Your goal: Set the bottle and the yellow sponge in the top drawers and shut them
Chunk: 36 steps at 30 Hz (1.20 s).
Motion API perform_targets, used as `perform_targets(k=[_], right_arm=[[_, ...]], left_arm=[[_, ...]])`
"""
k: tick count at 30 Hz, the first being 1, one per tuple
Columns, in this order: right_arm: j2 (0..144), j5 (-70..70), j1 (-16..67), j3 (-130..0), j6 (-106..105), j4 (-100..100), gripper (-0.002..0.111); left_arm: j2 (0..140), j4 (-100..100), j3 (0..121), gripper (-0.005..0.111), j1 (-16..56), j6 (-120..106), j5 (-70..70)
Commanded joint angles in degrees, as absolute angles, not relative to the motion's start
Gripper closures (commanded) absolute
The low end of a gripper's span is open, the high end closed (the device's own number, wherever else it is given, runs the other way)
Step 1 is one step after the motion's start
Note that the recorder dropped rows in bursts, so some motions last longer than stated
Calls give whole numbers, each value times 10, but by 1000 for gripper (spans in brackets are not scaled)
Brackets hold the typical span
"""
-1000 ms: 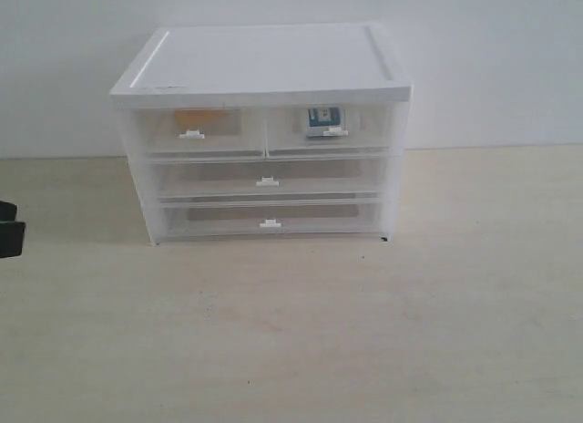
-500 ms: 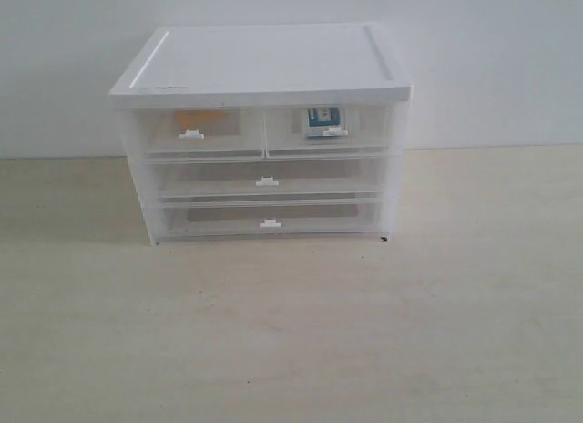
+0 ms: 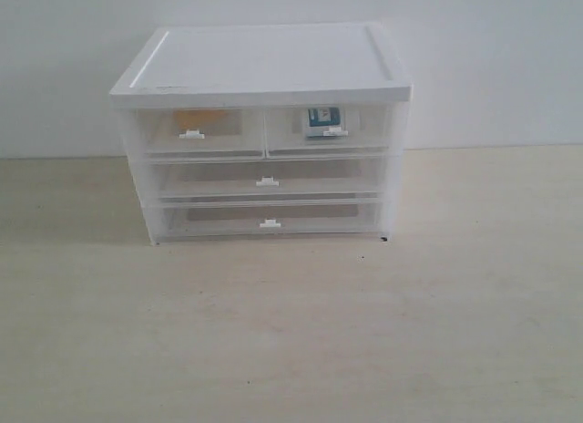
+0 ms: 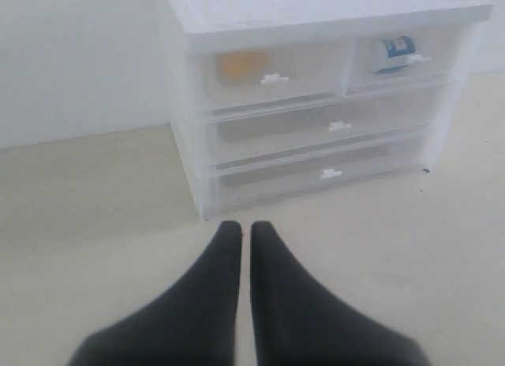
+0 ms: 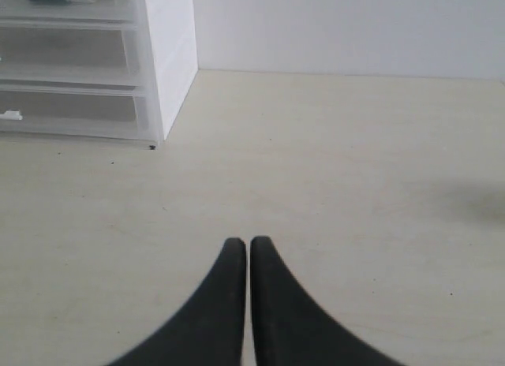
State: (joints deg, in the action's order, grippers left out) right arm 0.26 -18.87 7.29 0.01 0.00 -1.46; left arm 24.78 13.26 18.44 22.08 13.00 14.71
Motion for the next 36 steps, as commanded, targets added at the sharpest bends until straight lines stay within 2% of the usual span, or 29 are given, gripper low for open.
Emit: perform_targets(k=[1,13,20,29,36], right_arm=[[0,-184,69,0,0,-18,108],[0,-185,69,0,0,-18,108],[0,-185,69,0,0,-18,108],[0,-185,69,0,0,-18,108],[0,-185,69,0,0,-18,108]], left_arm=[[197,108,145,103,213,83,112],[27,44,77,103,101,14,169],[0,38,39,103,65,24,170],[0,33,0,103,63,28,129],[0,33,0,103,63,27,168]])
